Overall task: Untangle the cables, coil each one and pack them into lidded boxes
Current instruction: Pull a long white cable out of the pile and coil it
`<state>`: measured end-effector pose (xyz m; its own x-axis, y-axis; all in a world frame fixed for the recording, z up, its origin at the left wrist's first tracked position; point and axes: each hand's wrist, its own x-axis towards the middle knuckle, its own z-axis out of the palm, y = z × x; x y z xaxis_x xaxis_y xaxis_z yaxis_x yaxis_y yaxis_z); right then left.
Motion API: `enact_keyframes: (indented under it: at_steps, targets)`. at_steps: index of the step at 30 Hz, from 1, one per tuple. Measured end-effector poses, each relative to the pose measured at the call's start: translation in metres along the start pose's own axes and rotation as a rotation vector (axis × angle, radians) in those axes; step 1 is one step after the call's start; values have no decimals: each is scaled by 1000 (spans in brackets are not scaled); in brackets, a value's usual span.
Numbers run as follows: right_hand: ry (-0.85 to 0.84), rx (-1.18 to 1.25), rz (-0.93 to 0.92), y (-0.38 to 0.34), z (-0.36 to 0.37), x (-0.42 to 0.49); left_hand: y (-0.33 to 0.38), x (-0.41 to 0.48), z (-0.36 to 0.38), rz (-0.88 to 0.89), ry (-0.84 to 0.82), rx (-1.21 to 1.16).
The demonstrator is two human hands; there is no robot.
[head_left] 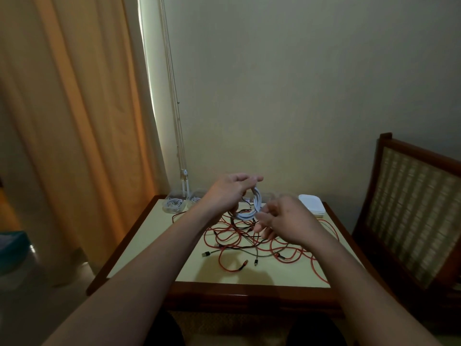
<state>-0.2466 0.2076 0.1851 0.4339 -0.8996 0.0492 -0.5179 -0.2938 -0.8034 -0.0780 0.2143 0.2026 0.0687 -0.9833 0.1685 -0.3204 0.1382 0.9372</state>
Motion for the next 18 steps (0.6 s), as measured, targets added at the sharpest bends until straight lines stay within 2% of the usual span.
enact_keyframes:
  at_steps: [1, 3, 5, 11, 18]
  targets:
    - [6, -45, -12, 1, -4, -2, -1, 2, -3, -57, 24, -32]
    - [17, -69, -18, 5, -14, -5, -4, 9, -8, -222, 11, -240]
    - [28, -86, -39, 7, -22, -6, -6, 11, -11, -293, -25, -388]
    - [210, -215, -146, 23, -33, -5, 5, 4, -6, -144, -88, -359]
    - [565, -273, -361, 34, -24, 1, 20, 1, 4, -135, -87, -652]
